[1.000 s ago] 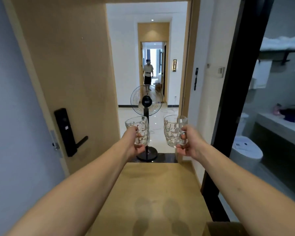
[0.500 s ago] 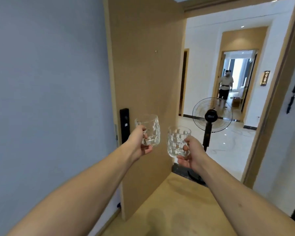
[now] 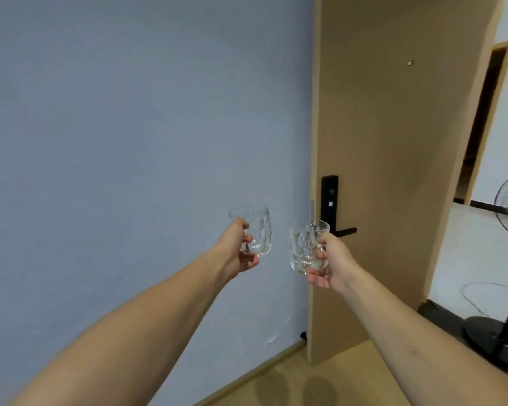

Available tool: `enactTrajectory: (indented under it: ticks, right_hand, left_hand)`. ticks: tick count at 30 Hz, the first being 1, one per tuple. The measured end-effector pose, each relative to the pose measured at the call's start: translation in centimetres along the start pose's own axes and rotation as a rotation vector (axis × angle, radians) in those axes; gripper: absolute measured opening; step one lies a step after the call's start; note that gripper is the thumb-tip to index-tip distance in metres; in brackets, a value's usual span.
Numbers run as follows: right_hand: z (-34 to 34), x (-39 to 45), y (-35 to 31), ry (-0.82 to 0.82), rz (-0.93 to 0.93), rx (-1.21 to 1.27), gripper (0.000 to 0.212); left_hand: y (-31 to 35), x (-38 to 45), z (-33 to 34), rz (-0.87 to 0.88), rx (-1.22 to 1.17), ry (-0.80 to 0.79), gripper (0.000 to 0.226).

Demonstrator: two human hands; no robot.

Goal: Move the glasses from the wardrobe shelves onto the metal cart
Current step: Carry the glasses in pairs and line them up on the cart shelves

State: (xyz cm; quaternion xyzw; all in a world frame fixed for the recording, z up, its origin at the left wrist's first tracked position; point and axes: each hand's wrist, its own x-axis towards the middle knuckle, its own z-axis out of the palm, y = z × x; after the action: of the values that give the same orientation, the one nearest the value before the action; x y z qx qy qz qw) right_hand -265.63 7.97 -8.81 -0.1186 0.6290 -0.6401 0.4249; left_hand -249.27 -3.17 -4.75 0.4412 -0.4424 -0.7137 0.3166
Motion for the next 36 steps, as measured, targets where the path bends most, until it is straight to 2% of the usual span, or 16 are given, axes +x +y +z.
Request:
enactTrajectory:
  ticks: [3, 7, 16, 25, 36]
  right_hand:
    - [5.0, -1.3, 1.0, -0.053, -0.041, 0.012, 0.015]
    - [12.0, -4.7, 4.0, -0.16, -0.002, -0.005, 0.011]
    - [27.4, -16.1, 11.5, -0.337, 0.045, -0.157, 0.021]
    - [42.0, -27.8, 20.2, -0.554, 0.096, -0.292, 0.017]
    - [57.7, -41.8, 32.0, -0.848, 0.152, -0.572, 0.021]
  left_hand:
    - [1.6, -1.8, -5.1, 0.055, -0.014, 0.053, 0.025]
    - [3.1, -5.5, -13.2, 0.082, -0.012, 0.16, 0.029]
    - [3.6, -15.9, -33.2, 0.126, -0.085, 0.362, 0.024]
    - [1.3, -27.8, -51.8, 0.131, -0.181, 0.534, 0.023]
    - [-5.6, -41.6, -70.3, 0.225, -0.428, 0.89, 0.01]
